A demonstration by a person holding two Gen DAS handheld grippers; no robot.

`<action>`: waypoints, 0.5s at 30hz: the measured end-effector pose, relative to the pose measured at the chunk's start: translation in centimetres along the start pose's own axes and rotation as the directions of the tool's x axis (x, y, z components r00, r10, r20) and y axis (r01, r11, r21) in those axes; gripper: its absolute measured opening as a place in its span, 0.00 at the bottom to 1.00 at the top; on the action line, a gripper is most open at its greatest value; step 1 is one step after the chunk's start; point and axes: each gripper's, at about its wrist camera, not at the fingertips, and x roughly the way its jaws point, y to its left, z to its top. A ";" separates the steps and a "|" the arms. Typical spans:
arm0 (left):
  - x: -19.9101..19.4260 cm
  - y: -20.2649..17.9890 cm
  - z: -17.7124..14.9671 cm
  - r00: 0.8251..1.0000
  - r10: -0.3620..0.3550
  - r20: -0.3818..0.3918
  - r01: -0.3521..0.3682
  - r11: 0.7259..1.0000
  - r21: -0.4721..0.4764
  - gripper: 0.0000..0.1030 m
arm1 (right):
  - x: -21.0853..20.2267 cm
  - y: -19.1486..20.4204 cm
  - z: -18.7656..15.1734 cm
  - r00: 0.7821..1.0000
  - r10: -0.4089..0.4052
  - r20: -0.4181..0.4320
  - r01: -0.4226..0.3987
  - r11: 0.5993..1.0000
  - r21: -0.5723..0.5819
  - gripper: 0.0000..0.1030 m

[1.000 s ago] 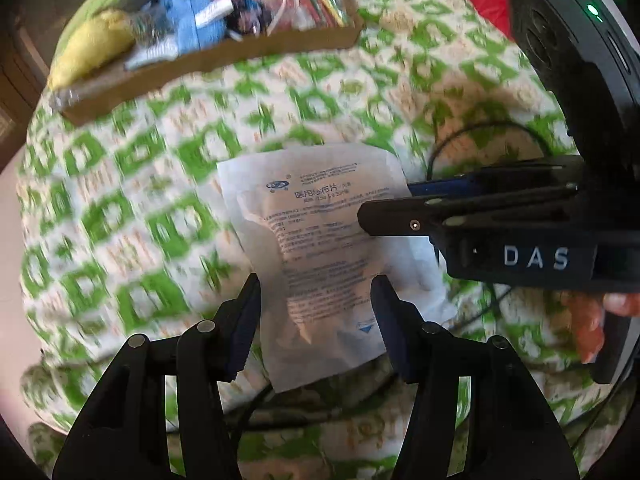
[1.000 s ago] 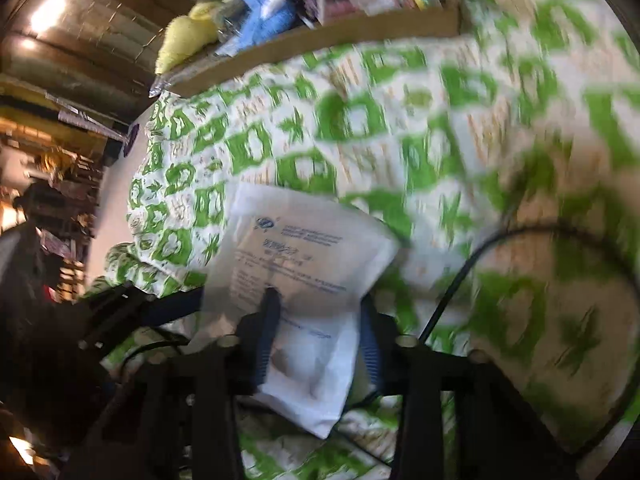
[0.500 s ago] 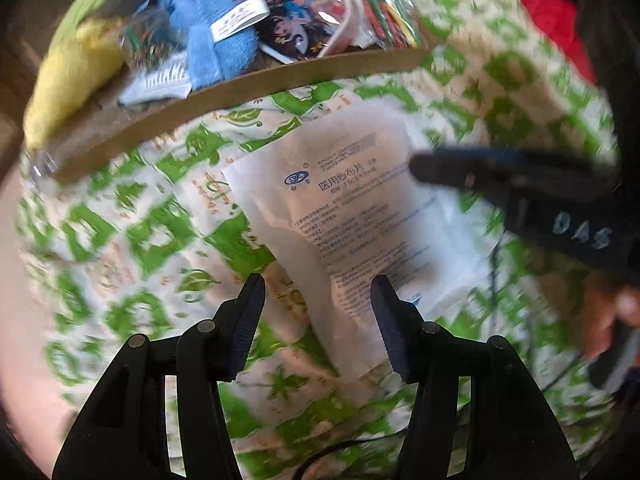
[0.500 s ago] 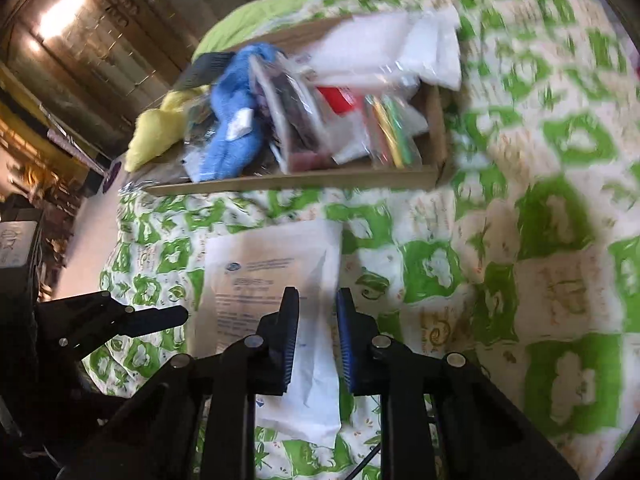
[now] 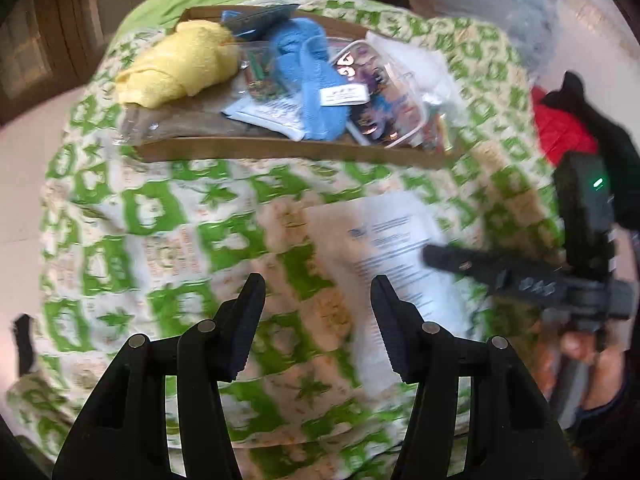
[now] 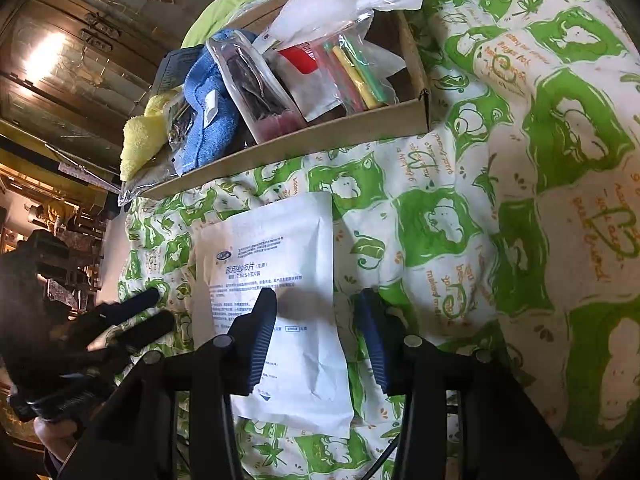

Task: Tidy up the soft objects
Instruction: 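Grasp white gauze packet with left tool while right tool grips its other edge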

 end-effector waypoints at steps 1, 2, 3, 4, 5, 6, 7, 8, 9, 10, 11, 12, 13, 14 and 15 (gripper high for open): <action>0.8 0.0 0.1 0.999 -0.036 -0.028 0.035 0.999 -0.018 0.53 | 0.1 0.1 -0.1 1.000 -0.005 0.002 0.005 1.000 -0.002 0.42; 1.5 -0.1 0.0 0.997 -0.049 -0.057 0.047 0.999 -0.026 0.53 | 0.2 0.3 -0.1 1.000 -0.008 0.003 0.008 1.000 -0.004 0.42; 2.2 -0.1 -0.4 0.994 -0.052 -0.092 0.050 0.998 -0.032 0.53 | 0.4 0.6 -0.1 1.000 -0.008 0.002 0.008 1.000 -0.005 0.42; 3.0 -0.1 -0.7 0.991 -0.045 -0.126 0.040 0.998 -0.041 0.53 | 0.6 0.8 -0.2 1.000 -0.007 0.001 0.007 1.000 -0.005 0.42; 3.8 0.0 -0.9 0.987 -0.047 -0.155 0.039 0.998 -0.054 0.53 | 0.7 0.9 -0.2 1.000 -0.008 0.001 0.008 1.000 -0.006 0.42; 4.2 0.0 -0.8 0.984 -0.057 -0.168 0.048 0.997 -0.061 0.53 | 0.8 1.0 -0.2 1.000 -0.008 0.002 0.008 1.000 -0.005 0.42; 4.3 -0.1 -0.7 0.984 -0.060 -0.165 0.051 0.997 -0.060 0.53 | 0.7 1.0 -0.1 1.000 -0.007 0.001 0.007 1.000 -0.001 0.42; 4.2 -0.2 -0.6 0.985 -0.068 -0.160 0.059 0.997 -0.059 0.53 | 0.8 0.9 -0.1 1.000 -0.007 0.000 0.007 1.000 0.004 0.42; 4.2 -0.4 -0.6 0.985 -0.078 -0.156 0.069 0.996 -0.062 0.53 | 0.8 0.8 -0.1 1.000 -0.005 0.000 0.005 1.000 0.010 0.42; 4.3 -0.6 -0.6 0.985 -0.079 -0.154 0.069 0.996 -0.063 0.53 | 0.9 0.7 -0.1 1.000 -0.002 0.000 0.002 1.000 0.017 0.42; 4.2 -0.9 -0.7 0.987 -0.060 -0.151 0.053 0.997 -0.046 0.53 | 0.9 0.6 0.0 1.000 -0.002 0.004 0.002 1.000 0.025 0.42; 4.5 -1.7 -0.8 0.988 -0.044 -0.150 0.040 0.999 -0.028 0.53 | 0.8 0.4 0.0 1.000 -0.003 0.010 0.003 0.999 0.032 0.42; 4.4 -2.0 -1.1 0.989 -0.031 -0.147 0.029 1.000 -0.010 0.53 | 0.6 0.0 0.1 1.000 -0.008 0.021 0.007 0.999 0.044 0.42; 4.4 -2.5 -1.3 0.989 -0.024 -0.149 0.026 1.000 0.009 0.53 | 0.4 -0.2 0.2 1.000 -0.013 0.027 0.011 0.999 0.052 0.42; 4.6 -2.9 -1.4 0.988 -0.023 -0.155 0.026 0.999 0.020 0.53 | 0.4 -0.4 0.3 0.999 -0.013 0.029 0.012 0.998 0.058 0.42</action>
